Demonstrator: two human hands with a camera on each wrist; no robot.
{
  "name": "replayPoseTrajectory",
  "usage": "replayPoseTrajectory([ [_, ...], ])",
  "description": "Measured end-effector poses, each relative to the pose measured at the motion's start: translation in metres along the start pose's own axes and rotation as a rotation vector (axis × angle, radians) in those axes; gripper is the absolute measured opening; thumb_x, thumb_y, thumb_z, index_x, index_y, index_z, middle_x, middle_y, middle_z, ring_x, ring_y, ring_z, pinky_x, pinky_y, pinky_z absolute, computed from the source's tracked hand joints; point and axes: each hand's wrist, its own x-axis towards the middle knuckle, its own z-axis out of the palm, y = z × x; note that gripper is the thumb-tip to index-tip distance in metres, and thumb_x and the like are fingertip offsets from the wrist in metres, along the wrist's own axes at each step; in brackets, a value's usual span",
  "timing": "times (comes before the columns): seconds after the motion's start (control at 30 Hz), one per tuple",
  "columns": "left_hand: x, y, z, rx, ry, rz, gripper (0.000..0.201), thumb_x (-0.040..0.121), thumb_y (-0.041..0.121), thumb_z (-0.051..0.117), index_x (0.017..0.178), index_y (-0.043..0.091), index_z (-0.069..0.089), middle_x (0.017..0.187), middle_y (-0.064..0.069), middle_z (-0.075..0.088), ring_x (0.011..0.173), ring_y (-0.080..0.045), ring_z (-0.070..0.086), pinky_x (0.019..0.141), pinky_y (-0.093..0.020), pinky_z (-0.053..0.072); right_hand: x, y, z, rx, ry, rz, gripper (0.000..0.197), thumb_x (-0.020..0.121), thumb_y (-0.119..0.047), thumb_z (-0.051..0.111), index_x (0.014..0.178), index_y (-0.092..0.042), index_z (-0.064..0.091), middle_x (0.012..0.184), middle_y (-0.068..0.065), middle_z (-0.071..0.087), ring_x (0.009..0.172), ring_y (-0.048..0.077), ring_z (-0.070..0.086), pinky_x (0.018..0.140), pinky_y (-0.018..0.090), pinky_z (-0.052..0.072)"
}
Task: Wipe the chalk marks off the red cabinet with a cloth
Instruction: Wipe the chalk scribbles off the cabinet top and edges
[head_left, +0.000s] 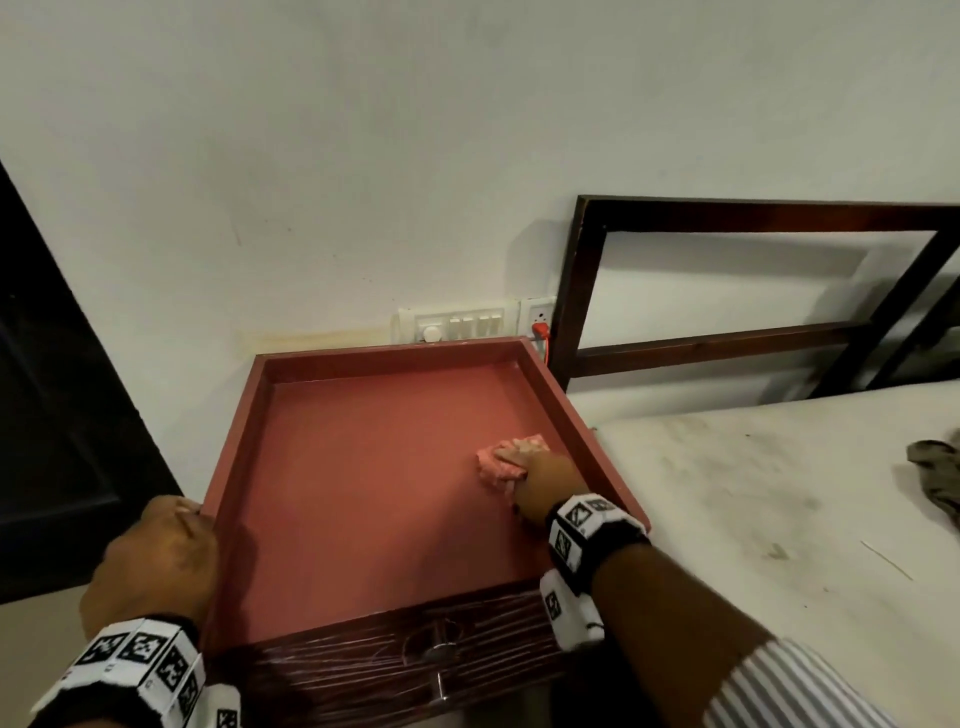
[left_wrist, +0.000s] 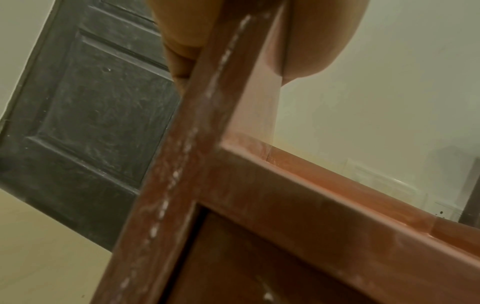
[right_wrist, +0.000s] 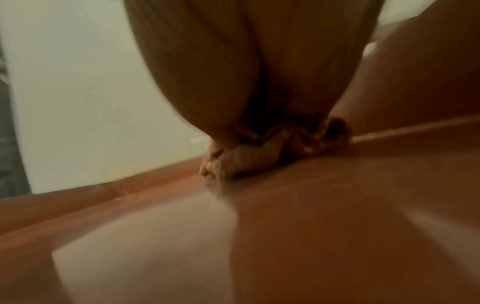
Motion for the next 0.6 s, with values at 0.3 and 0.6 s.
replayPoseTrajectory([
  [0.3,0.006,-0.008,0.005,0.078,-0.019,-0.037,0.021,0.094,0.045,0.044,0.097,0.030,0.059,0.085,-0.012,0.068,0.074,-0.038,0.067,0.079,-0.050,0.061,-0.041,0.025,0.006,0.098,0.019,0.093,0.047,0.094,-0.014,0.046,0.140,-0.022,0.052,0.152,0.000,0.041,0.144,0.020,0.032,0.117,0.026,0.018],
  [0.6,0.064,-0.069,0.068,0.086,0.003,0.085,0.026,0.088,0.043,0.054,0.086,0.019,0.065,0.065,-0.012,0.065,0.057,-0.038,0.066,0.059,-0.051,0.061,-0.164,0.046,-0.031,0.354,0.422,-0.014,0.051,0.082,0.003,0.070,0.114,-0.036,0.072,0.127,-0.024,0.058,0.113,-0.018,0.053,0.100,0.005,0.040],
])
